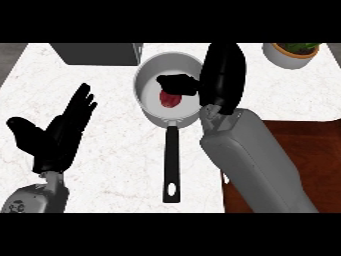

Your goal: Pick the pear from the tray and place it in the pot

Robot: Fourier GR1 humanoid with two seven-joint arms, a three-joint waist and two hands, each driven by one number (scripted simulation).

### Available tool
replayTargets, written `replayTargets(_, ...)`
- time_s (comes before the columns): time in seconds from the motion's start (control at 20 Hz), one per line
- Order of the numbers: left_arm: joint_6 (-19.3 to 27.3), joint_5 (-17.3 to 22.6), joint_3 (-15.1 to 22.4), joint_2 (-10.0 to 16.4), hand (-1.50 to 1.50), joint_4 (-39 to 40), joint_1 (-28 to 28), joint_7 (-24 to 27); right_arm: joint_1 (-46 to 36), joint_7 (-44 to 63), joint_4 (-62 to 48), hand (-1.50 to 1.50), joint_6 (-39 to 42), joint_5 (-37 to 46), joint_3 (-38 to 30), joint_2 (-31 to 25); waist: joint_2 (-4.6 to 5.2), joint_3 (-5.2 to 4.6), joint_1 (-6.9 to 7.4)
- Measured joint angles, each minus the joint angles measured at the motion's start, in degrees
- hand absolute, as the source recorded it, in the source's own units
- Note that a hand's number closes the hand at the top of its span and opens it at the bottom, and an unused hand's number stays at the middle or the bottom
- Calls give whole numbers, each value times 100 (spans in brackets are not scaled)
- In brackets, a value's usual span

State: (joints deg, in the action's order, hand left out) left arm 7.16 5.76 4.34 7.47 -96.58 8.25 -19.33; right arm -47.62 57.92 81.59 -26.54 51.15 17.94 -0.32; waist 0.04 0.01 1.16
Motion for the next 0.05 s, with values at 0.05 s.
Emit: replayTargets(0.05,2,13,-32,7,0,5,24,-12,61,-7,30,-150,-205,110,-30,2,-3,0,-20)
